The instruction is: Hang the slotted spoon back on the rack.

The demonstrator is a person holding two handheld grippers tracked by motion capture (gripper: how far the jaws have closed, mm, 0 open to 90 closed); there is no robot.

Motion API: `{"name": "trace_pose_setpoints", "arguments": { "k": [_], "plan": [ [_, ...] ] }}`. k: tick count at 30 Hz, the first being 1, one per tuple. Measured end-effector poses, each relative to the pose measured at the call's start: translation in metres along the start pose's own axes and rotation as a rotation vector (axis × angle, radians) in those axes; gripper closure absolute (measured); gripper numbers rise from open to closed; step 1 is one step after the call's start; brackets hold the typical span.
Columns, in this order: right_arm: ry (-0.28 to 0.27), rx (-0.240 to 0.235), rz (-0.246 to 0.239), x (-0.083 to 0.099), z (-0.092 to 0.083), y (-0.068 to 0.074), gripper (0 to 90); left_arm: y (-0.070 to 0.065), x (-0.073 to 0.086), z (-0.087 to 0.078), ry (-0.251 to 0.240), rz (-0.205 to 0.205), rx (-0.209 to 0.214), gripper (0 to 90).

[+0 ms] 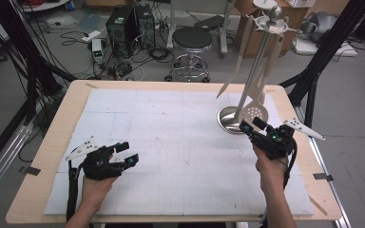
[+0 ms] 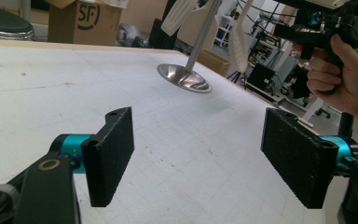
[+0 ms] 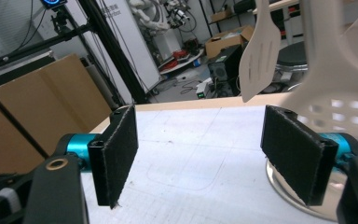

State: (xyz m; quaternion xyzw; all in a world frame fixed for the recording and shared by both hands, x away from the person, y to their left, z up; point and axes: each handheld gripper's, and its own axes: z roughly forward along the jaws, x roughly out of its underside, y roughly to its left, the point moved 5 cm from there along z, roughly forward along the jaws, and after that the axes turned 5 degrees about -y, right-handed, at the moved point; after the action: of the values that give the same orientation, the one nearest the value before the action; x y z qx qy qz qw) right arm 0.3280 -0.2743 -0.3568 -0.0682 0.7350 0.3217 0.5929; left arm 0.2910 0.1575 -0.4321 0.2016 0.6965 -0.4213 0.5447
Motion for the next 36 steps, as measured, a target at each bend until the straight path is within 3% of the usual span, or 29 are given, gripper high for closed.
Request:
{"name": "trace_pose_setpoints", "arguments": {
  "k": [12,29,36],
  "plan": [
    [0.022,-0.034,0.034,0.024,0.002,-0.001,22.0,0.001,0.001,-0.001,0.002,0.003,-0.007,25.8],
    [0.117,-0.138,0.026,0.063,0.009,0.01,16.3,-0.001,0.004,0.002,0.007,0.009,-0.008,25.2],
    [0.142,-0.146,0.015,0.075,0.01,0.013,16.0,0.0,0.007,0.002,0.016,0.006,-0.014,25.2]
  ]
}}
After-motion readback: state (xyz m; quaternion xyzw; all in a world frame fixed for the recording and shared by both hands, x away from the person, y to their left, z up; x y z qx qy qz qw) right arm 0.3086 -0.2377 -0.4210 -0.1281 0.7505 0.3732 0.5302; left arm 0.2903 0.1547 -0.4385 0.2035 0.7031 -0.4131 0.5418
